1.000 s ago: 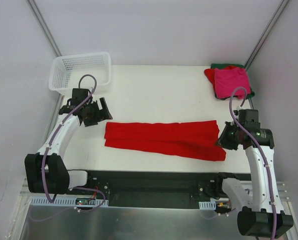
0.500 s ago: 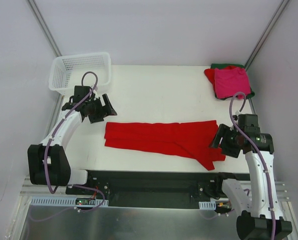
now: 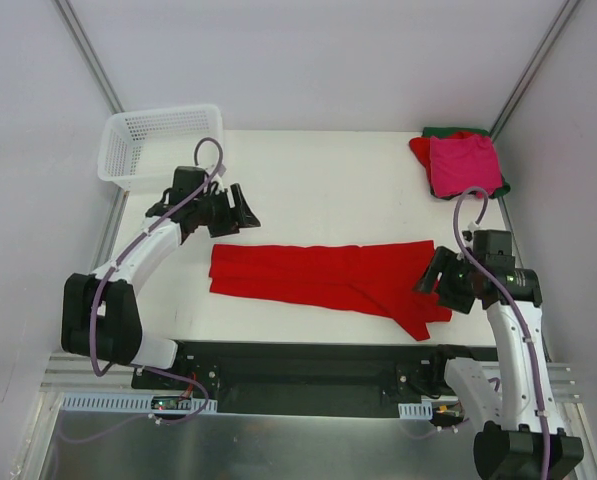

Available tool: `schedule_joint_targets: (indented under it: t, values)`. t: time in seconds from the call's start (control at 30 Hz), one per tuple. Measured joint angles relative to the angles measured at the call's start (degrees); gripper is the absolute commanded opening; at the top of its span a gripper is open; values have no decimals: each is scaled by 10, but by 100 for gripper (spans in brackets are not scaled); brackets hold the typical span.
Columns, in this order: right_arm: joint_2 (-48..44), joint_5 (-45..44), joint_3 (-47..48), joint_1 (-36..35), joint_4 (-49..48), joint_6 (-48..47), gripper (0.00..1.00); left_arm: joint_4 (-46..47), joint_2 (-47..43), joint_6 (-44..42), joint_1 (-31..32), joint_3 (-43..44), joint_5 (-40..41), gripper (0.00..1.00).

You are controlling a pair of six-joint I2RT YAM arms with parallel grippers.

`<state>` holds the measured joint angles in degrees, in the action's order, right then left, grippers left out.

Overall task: Fold and stack the t-shirts
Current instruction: Fold the other side of the tshirt into a rectangle

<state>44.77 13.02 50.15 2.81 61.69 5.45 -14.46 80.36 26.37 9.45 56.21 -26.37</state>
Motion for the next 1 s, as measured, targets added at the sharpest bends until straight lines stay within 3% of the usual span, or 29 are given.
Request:
schedule_joint_targets:
  t: [0.13, 0.23, 0.27, 0.3, 0.33, 0.4, 0.5, 0.53, 0.63, 1.0]
  values:
    - [13, 12, -33, -1, -39, 7, 70, 37, 12, 10, 43, -11, -1, 53]
    - [13, 20, -38, -2, -62, 13, 70, 54, 22, 16, 62, -24, 11, 36]
    - [14, 24, -38, -2, -70, 14, 70, 59, 29, 18, 67, -30, 17, 28]
    - [14, 27, -38, -2, -78, 15, 70, 63, 33, 21, 68, -33, 23, 9]
    - [16, 29, -38, -3, -84, 16, 68, 68, 40, 25, 71, -37, 30, 0]
    - [23, 34, -39, -7, -102, 18, 60, 74, 56, 32, 76, -40, 45, 0]
    - [42, 43, -45, -17, -136, 24, 37, 91, 86, 33, 87, -40, 60, 0]
    - [54, 44, -48, -23, -149, 27, 23, 95, 98, 33, 93, -39, 63, 0]
    - [91, 43, -52, -54, -185, 37, 5, 101, 127, 34, 112, -38, 74, 0]
    - [245, 12, -59, -171, -318, 63, 1, 130, 172, 35, 166, -9, 89, 0]
